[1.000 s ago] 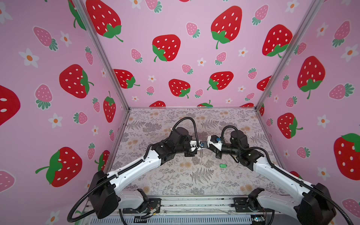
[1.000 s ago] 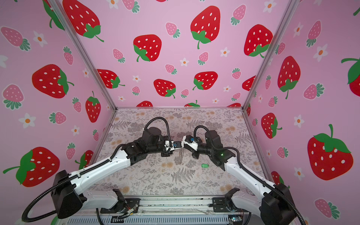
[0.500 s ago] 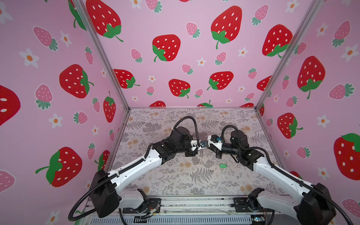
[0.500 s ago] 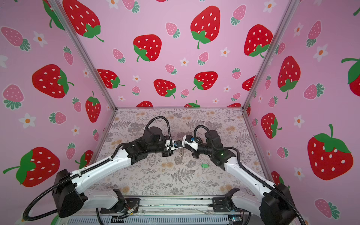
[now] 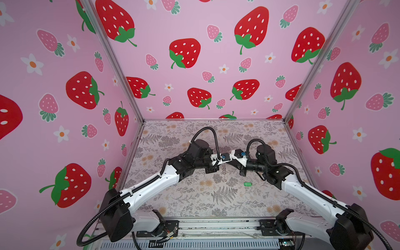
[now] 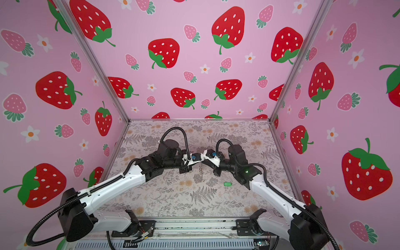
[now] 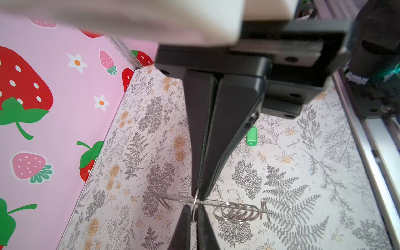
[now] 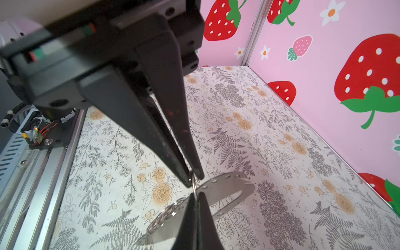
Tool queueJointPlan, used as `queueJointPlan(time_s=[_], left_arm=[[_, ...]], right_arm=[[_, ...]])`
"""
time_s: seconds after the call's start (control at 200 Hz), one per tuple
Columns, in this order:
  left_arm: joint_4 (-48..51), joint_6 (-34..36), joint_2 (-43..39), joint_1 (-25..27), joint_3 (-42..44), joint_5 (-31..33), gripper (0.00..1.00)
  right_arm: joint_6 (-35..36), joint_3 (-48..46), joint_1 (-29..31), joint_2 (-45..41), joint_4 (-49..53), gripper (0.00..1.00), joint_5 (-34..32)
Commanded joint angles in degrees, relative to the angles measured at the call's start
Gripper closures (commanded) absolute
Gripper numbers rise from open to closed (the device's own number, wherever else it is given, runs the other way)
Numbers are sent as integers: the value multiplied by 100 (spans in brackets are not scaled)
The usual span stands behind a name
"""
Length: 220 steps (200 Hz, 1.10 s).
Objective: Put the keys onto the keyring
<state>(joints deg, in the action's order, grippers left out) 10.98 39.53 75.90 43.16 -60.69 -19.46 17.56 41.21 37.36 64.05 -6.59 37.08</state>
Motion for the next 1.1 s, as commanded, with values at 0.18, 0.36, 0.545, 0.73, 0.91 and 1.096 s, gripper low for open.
queueJointPlan(time_s=[0.18, 0.36, 0.545, 0.73, 0.91, 1.096], left_arm=[[-269, -358, 13, -246, 24, -583, 91], [-281, -405, 54, -239, -22, -712, 91], [-310, -454, 90, -242, -40, -808, 91], [-440, -619, 113, -332, 6, -993, 100], [-1244, -1068, -101, -703, 457, -1551, 100], [-1859, -1046, -331, -870, 932, -1863, 100]], right_arm=[[-146, 110, 8, -31, -440, 100, 373], [-123, 137, 15, 18, -400, 100, 403], [-88, 164, 12, 20, -381, 100, 414], [-319, 126, -24, -24, -335, 85, 47], [-1172, -6, -421, -246, -361, 55, -264], [-2268, -66, -728, -450, -20, 49, -837]])
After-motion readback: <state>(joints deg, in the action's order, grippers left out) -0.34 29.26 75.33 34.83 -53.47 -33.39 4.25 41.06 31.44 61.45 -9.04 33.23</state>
